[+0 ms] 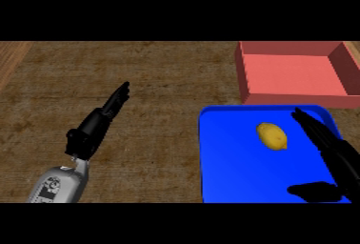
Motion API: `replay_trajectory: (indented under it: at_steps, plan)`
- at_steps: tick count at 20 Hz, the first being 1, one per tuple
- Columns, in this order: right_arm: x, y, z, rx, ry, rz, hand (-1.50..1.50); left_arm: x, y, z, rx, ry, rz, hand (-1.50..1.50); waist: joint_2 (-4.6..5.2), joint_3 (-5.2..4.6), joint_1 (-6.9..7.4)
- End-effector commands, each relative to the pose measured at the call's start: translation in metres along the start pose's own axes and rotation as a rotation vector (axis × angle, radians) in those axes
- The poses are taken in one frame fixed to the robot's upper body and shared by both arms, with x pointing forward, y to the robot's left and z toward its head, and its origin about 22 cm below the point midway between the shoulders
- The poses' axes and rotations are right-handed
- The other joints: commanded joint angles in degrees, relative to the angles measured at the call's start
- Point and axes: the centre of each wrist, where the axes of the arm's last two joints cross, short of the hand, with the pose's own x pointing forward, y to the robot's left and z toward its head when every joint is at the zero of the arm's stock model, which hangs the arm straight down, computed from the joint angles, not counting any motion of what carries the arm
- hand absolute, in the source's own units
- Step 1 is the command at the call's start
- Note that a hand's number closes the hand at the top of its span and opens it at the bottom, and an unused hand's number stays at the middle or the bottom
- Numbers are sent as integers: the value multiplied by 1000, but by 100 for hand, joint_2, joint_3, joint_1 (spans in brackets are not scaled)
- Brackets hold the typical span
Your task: Pick the lemon from the tray and place it in the cardboard box
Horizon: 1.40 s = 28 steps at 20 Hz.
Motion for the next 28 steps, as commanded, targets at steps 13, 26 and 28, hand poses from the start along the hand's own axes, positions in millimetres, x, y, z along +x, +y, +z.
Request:
replay_trajectory:
  at_steps: [13, 26, 28]
  plan:
    - [-6, 40, -18, 95, 47, 34, -150, -5, -5, 9, 0, 22, -12, 0, 0, -1, 5]
    - [-28, 46, -60, 92, 82, 81, 150, -11, -1, 10, 7, 2, -22, 0, 2, -1, 20]
    - [-21, 70, -37, 116, 64, 103, 150, -16, -13, 6, -21, 16, 6, 0, 0, -1, 1]
